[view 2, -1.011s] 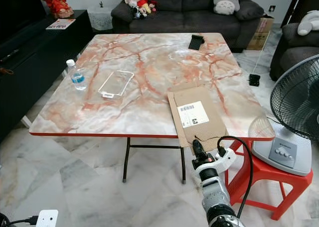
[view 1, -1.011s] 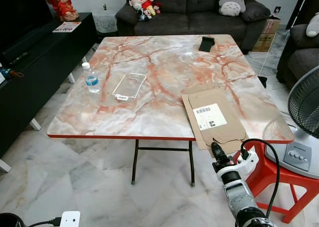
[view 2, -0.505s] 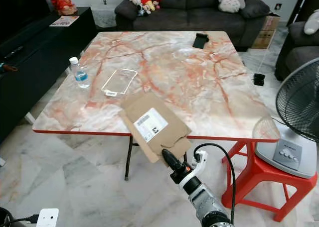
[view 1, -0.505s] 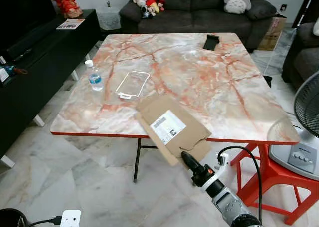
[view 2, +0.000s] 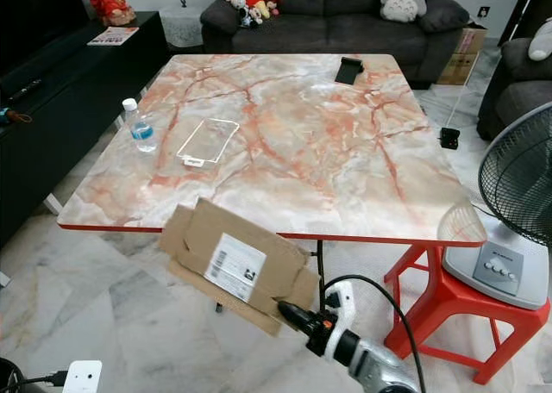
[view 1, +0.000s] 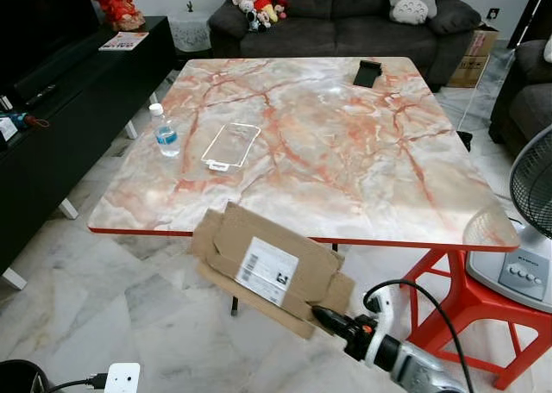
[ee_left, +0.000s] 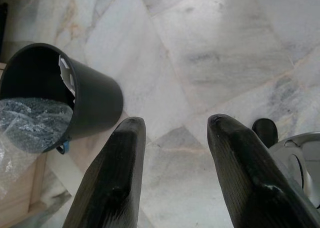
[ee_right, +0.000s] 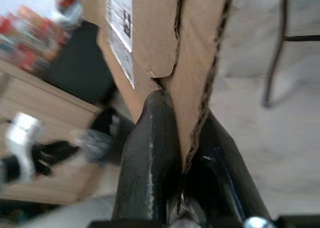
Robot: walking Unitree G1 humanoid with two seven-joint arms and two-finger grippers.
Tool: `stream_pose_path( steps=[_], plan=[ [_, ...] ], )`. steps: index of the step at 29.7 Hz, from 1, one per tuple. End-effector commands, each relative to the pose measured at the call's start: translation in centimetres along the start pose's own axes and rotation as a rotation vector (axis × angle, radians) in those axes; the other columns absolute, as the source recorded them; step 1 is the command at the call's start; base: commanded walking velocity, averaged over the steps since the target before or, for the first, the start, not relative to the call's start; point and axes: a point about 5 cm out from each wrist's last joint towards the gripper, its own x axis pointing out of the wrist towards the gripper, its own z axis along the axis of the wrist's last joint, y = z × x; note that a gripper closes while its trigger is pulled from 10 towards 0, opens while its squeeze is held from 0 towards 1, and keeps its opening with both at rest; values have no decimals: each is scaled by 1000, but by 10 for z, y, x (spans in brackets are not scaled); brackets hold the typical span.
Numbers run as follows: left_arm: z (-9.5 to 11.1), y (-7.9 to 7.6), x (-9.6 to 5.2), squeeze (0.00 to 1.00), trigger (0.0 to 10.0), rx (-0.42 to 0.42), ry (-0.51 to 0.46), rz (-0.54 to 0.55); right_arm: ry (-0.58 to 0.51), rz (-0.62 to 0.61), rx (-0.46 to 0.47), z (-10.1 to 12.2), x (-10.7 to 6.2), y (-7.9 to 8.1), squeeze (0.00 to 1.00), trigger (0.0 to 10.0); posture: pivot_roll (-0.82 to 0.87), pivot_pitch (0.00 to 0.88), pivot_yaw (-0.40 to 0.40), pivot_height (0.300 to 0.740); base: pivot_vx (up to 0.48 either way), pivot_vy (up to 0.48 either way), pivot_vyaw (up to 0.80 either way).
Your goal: Picking trash to rubbish bin
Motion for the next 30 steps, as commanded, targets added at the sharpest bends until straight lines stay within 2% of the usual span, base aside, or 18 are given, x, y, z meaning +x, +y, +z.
stream_pose_path(
  steps=[1, 7, 11, 14, 15, 17, 20, 23, 25, 30],
  plan=[
    [-2, 2, 0, 0, 10000, 14, 18, -2, 85, -28, -35, -12, -3, -1, 0, 10000, 23, 13, 29, 740, 0, 0, 0],
    [-2, 2, 0, 0, 10000, 14, 17, -1, 199, -124, -108, -27, -4, -4, 0, 10000, 29, 15, 27, 740, 0, 0, 0],
    [-1, 2, 0, 0, 10000, 12, 17, 0, 208, -189, -128, -29, -1, -5, 0, 10000, 29, 14, 28, 740, 0, 0, 0],
    [-1, 2, 0, 0, 10000, 12, 16, 1, 197, -290, -150, -27, 0, -10, 0, 10000, 31, 14, 29, 740, 0, 0, 0],
    [-1, 3, 0, 0, 10000, 13, 16, 1, 186, -361, -177, -26, -1, -13, 0, 10000, 31, 14, 29, 740, 0, 0, 0],
    [-1, 3, 1, 0, 10000, 13, 16, 2, 166, -437, -168, -25, -1, -16, 0, 10000, 30, 12, 30, 740, 0, 0, 0],
    [-1, 3, 0, 0, 10000, 11, 15, 4, 165, -623, -182, -26, -7, -24, 0, 10000, 37, 14, 30, 740, 0, 0, 0],
    [-2, 3, 0, 0, 10000, 9, 14, 3, 131, -712, -154, -26, -11, -27, 0, 10000, 40, 18, 32, 740, 0, 0, 0],
    [-2, 3, 0, 0, 10000, 7, 12, 1, 106, -760, -128, -27, -12, -28, 0, 10000, 40, 21, 34, 740, 0, 0, 0],
    [-2, 3, 0, 0, 10000, 10, 11, -1, 97, -783, -116, -31, -10, -26, 0, 10000, 41, 32, 40, 740, 0, 0, 0]
  ],
)
